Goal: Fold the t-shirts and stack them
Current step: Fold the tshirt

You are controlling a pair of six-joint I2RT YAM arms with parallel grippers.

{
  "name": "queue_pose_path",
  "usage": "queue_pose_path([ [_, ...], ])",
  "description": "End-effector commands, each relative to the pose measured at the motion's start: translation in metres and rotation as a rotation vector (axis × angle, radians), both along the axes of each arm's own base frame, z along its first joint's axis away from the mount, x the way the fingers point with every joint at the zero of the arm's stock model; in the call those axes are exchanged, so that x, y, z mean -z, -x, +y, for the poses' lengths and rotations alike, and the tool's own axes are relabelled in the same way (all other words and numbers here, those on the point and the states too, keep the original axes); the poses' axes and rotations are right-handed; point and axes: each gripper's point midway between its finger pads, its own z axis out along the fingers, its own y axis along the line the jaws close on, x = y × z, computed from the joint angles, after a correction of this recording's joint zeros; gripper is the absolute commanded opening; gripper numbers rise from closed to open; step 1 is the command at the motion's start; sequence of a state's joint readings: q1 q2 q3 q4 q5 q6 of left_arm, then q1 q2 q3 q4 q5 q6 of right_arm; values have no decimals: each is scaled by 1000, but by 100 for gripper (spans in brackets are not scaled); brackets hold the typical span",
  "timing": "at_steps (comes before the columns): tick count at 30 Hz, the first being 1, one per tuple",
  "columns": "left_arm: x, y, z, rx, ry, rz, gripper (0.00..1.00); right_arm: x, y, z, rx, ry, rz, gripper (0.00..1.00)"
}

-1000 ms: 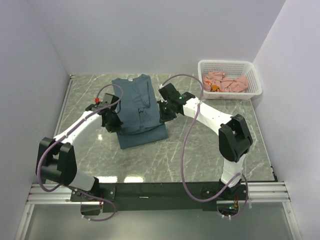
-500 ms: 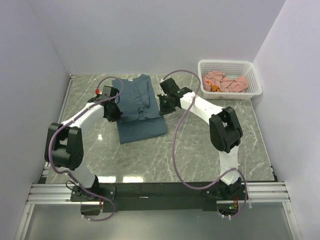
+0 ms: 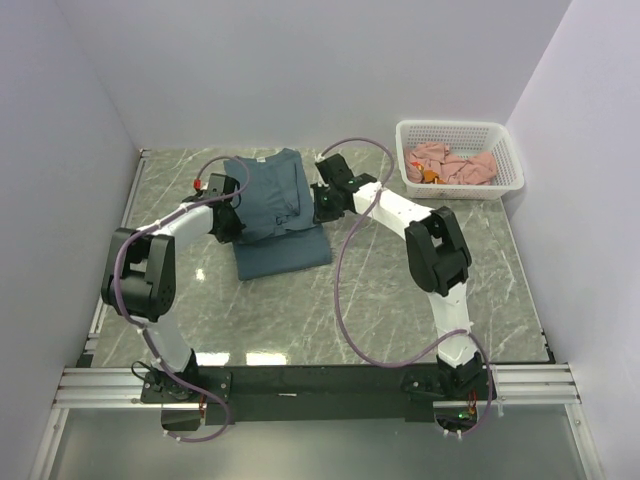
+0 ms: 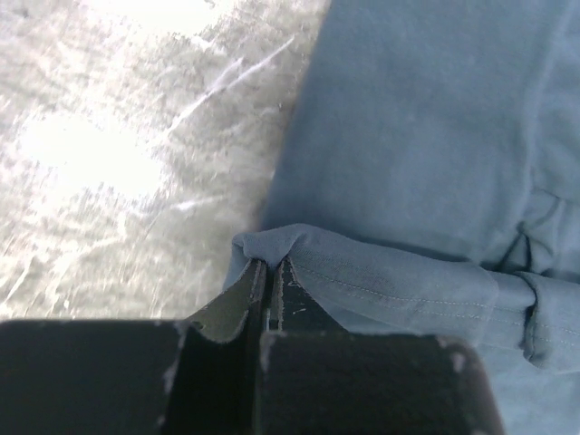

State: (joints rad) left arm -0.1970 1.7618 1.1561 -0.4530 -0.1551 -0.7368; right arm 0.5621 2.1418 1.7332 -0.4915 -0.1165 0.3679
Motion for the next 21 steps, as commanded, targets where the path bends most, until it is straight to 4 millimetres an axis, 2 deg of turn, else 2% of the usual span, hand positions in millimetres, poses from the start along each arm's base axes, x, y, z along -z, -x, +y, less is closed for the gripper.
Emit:
queue_pose_path([
  [1,-10,-27,5,-2,-32,-81,1,-3,-23,2,22,-20,-58,0],
  [8,-13,-31,7,2,-51,-107,1,11,-26,-9,60,-10,-59,0],
  [15,-36,-35,6,12,-38,-181,1,-2,-22,-19,84,-26,-97,0],
  [21,-27,-35,4,20,-33,-160,1,-6,-24,-20,91,-28,-109,0],
])
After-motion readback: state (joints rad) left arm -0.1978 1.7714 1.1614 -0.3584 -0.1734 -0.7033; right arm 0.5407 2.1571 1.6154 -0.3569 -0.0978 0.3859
